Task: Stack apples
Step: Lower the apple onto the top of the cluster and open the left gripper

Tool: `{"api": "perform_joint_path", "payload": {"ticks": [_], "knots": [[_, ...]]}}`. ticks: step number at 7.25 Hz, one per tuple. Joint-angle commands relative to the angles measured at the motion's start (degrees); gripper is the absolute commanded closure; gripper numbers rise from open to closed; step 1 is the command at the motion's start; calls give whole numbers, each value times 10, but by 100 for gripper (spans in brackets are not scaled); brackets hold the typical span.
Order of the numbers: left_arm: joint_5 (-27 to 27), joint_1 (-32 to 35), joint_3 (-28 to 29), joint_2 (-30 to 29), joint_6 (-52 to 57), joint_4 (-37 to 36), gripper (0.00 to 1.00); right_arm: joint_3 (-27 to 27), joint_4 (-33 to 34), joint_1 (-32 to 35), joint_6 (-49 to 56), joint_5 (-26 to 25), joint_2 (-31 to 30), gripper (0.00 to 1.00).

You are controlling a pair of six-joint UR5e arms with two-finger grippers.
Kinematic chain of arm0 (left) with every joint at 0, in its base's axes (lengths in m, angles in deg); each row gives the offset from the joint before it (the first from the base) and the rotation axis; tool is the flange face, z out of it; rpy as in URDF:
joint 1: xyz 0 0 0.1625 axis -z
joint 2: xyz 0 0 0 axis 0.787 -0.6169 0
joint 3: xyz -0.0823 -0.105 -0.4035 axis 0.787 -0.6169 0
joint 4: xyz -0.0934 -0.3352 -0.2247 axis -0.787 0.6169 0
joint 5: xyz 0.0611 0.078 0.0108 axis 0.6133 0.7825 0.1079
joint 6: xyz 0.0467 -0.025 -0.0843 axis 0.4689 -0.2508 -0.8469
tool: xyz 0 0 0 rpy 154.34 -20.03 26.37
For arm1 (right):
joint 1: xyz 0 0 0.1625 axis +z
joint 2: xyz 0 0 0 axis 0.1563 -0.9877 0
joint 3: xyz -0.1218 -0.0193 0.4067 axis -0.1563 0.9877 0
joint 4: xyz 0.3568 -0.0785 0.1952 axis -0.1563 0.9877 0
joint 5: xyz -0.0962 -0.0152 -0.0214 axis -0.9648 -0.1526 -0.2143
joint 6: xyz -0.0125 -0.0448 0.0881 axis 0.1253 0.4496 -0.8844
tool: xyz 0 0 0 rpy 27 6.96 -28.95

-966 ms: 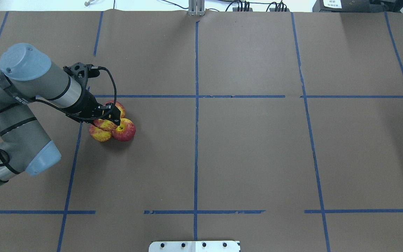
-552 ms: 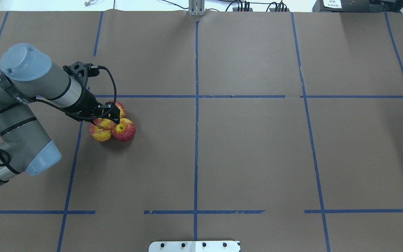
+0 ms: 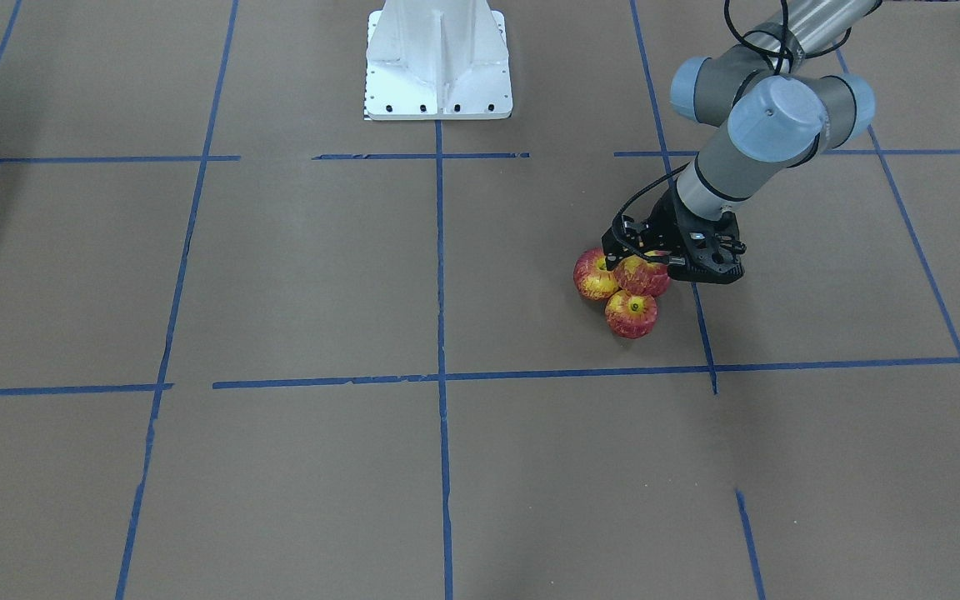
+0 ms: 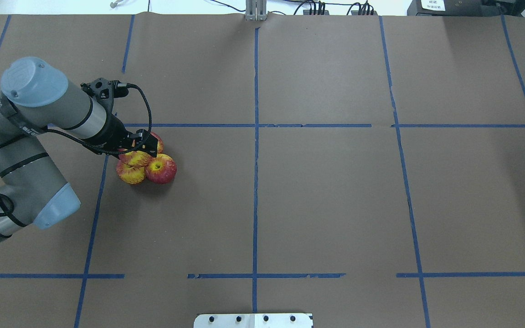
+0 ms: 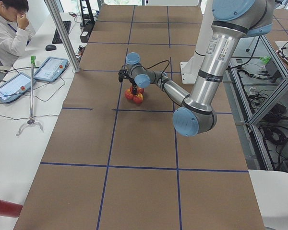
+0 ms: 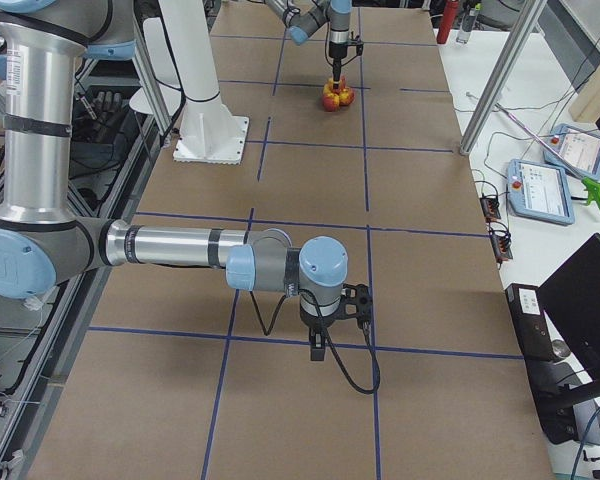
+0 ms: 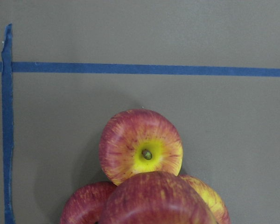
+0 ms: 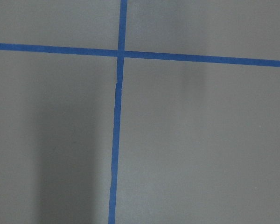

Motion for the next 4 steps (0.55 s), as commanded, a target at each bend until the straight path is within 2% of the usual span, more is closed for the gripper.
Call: {"api": "perform_joint_path", "payload": {"ticks": [1, 2, 4], "knots": [[0, 0, -6, 2, 0, -1, 0, 0, 0, 0, 0, 0, 0, 0], [0, 2, -13, 6, 0, -4, 0, 0, 0, 0, 0, 0, 0, 0], [0, 8, -73, 11, 9, -90, 0, 0, 0, 0, 0, 0, 0, 0]]}}
